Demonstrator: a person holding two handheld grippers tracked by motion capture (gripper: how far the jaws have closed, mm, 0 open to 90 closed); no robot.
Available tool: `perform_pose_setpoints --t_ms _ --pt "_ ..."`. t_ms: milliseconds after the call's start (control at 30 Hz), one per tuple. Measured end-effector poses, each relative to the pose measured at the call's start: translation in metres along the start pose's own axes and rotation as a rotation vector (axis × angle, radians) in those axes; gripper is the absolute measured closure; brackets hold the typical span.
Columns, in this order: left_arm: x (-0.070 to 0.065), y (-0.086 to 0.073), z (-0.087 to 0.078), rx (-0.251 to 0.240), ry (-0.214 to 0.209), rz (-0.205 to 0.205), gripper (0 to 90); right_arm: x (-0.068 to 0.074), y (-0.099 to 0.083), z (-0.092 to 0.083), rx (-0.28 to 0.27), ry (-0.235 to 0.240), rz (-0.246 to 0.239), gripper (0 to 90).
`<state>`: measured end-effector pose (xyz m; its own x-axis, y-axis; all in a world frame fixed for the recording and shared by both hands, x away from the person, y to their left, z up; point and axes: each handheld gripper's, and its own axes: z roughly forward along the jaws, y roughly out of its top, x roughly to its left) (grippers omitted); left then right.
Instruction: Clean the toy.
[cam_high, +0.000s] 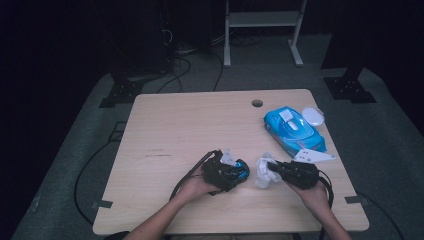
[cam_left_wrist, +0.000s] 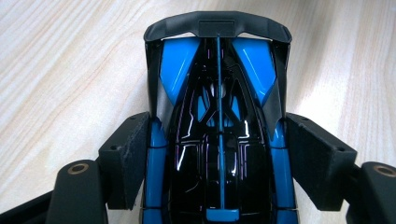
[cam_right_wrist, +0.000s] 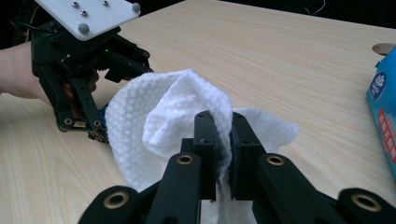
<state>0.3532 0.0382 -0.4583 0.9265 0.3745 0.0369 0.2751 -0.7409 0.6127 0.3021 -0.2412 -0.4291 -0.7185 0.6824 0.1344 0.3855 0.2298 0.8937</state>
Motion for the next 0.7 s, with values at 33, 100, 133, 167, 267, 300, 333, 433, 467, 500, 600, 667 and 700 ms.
perform_pose_setpoints --t_ms 33,100,133,167,267,300,333,433,467,500,600,667,700 --pt "-0.0007 0.0001 -0.0001 0.009 0.006 0.013 26.9 -0.0002 0.0001 0.0000 -0.001 0.000 0.001 82.8" --pt "-0.0011 -0.0002 -0.0003 0.012 0.007 0.017 27.0 -0.0003 0.0003 0.0001 -0.003 -0.002 0.002 82.8" --pt "-0.0006 -0.0002 -0.0007 0.008 0.005 0.018 27.0 -0.0002 0.0005 0.0000 -0.004 0.000 0.002 82.8" --pt "-0.0003 -0.0001 -0.0017 0.004 0.005 0.011 27.0 -0.0001 0.0005 -0.0001 -0.005 0.000 0.003 82.8" --pt "0.0000 0.0017 -0.0041 -0.004 0.016 0.012 27.0 -0.0005 0.0004 -0.0002 -0.005 0.000 0.005 82.8" --pt "0.0007 0.0025 -0.0048 0.002 0.015 0.018 27.0 -0.0006 0.0004 -0.0003 -0.006 0.000 0.006 82.8" --pt "0.0009 0.0031 -0.0051 0.000 0.018 0.022 27.0 -0.0006 0.0005 -0.0004 -0.007 0.000 0.007 82.8" --pt "0.0032 0.0060 -0.0064 0.001 0.027 0.028 27.0 -0.0007 0.0009 -0.0011 -0.011 -0.001 0.012 82.9" --pt "0.0040 0.0068 -0.0066 0.002 0.027 0.029 27.0 -0.0010 0.0011 -0.0016 -0.013 -0.002 0.011 82.9" --pt "0.0041 0.0070 -0.0065 0.003 0.028 0.029 27.1 -0.0011 0.0011 -0.0019 -0.014 -0.001 0.014 82.9" --pt "0.0053 0.0078 -0.0051 0.009 0.025 0.028 27.1 -0.0017 0.0011 -0.0023 -0.016 -0.002 0.015 82.9" --pt "0.0064 0.0066 -0.0030 0.013 0.023 0.025 27.1 -0.0020 0.0011 -0.0024 -0.018 -0.003 0.017 82.9" --pt "0.0071 0.0056 -0.0016 0.016 0.020 0.019 27.1 -0.0020 0.0011 -0.0025 -0.018 -0.004 0.017 82.9"
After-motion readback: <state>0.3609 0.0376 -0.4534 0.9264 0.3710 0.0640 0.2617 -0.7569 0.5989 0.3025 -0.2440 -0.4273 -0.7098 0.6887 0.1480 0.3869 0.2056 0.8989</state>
